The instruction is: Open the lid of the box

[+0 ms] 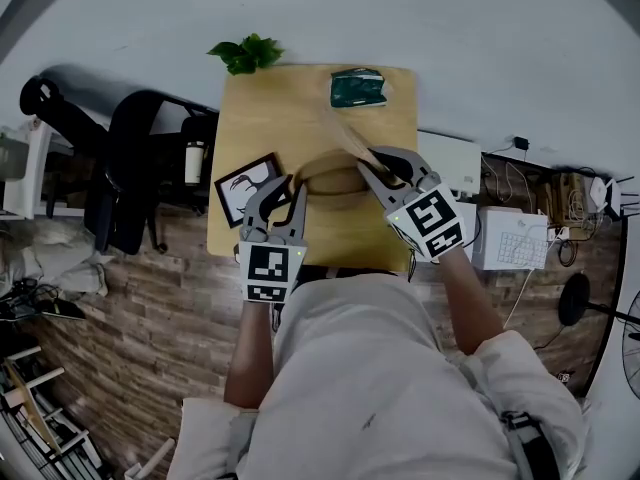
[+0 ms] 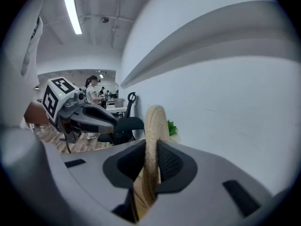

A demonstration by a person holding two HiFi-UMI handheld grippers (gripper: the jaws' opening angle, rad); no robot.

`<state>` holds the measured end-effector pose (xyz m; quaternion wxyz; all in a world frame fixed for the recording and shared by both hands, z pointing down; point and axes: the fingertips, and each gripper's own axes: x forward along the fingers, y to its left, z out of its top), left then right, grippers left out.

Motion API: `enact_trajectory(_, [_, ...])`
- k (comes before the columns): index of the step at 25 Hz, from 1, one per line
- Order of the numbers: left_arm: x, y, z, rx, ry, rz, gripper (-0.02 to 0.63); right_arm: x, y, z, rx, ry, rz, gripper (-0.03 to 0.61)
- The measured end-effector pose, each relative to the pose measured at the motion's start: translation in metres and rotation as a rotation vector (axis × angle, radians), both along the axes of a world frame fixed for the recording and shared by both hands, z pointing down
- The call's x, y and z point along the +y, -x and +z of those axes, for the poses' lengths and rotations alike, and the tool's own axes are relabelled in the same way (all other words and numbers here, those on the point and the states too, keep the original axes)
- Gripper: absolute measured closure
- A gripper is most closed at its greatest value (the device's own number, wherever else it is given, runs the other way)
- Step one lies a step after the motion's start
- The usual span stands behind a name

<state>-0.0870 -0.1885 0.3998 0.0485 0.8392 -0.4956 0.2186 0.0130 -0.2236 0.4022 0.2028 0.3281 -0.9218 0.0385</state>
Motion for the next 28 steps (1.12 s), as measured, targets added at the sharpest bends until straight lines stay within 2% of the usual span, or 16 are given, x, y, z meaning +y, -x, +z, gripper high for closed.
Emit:
enact_trajectory(5, [0.0,-0.001,-0.001,0.07,0.015,-0.011,0.568,0.005,-0.006,-0.006,-0.085,0.036,0.04,0.518])
enact_trajectory(12, [0.002,-0.01,0.002,0.091,0.025,-0.004,0.584,0.012,-0.018,-0.011,-0.183,0.084,0.095,0.518])
enact_trajectory(28, [0.008,-0.017,-0.001,0.117,0.026,-0.006,0.603,0.02,-0.029,-0.009,-0.261,0.144,0.11,0.518])
